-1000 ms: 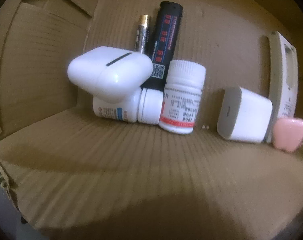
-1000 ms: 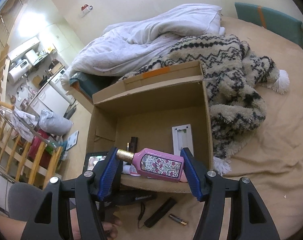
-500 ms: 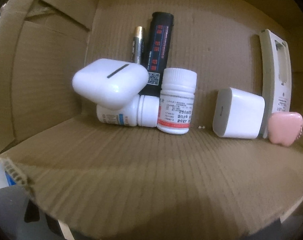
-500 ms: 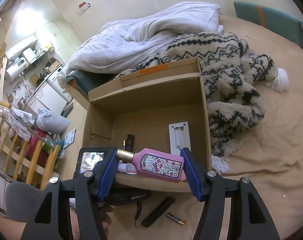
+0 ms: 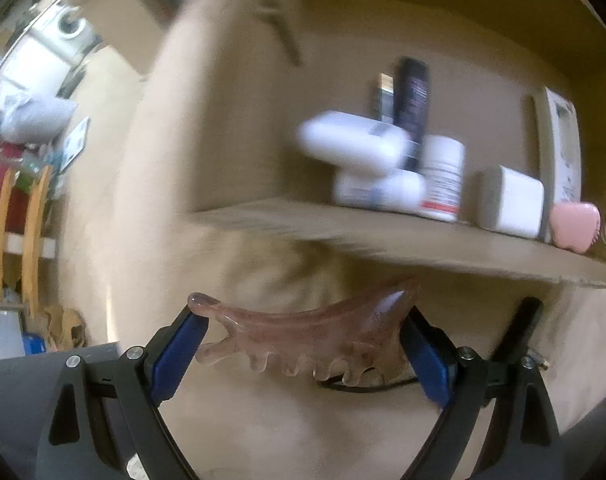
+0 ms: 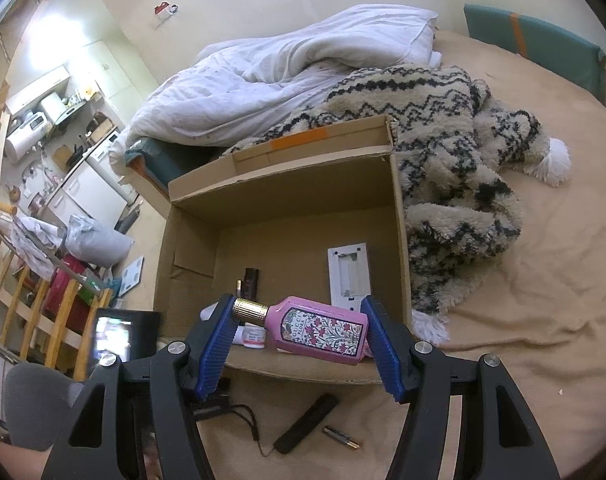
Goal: Organize rigid objects
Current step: 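Carry the comb and perfume bottle into the box and open both tools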
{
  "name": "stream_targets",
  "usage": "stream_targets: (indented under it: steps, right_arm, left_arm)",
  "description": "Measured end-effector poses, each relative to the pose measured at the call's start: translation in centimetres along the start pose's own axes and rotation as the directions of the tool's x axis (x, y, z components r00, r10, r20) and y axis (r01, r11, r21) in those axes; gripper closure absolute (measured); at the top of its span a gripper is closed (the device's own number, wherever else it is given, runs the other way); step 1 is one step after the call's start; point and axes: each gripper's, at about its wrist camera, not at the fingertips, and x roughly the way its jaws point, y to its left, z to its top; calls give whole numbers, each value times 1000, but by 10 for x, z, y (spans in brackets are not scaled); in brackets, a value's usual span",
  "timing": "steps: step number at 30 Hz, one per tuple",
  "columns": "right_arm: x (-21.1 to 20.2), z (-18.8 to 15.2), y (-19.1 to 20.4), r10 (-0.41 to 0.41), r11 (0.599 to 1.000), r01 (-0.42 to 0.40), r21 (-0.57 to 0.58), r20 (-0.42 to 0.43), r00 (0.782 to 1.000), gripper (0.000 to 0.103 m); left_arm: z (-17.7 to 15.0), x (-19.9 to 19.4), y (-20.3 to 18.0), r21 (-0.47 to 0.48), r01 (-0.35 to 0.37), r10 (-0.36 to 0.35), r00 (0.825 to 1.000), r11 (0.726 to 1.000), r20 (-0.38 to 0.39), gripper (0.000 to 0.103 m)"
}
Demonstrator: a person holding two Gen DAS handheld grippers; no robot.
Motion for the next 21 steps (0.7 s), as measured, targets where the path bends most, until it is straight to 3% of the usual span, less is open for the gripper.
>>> stream_targets:
  steps: [10, 15, 21]
  right_arm:
    - [-2, -2, -3, -22, 1000, 22, 11, 0, 1000, 37]
    - [-4, -3, -4, -16, 1000, 16, 13, 6, 1000, 37]
    - [-12, 2, -5, -7, 1000, 7, 17, 44, 999, 37]
  left_arm:
    - [-41, -101, 89, -89, 14, 1, 986, 996, 169, 11]
    - [-42, -148, 93, -86, 45, -18, 955, 995, 295, 11]
    - [-24, -192, 95, -75, 91, -49, 900, 993, 432, 11]
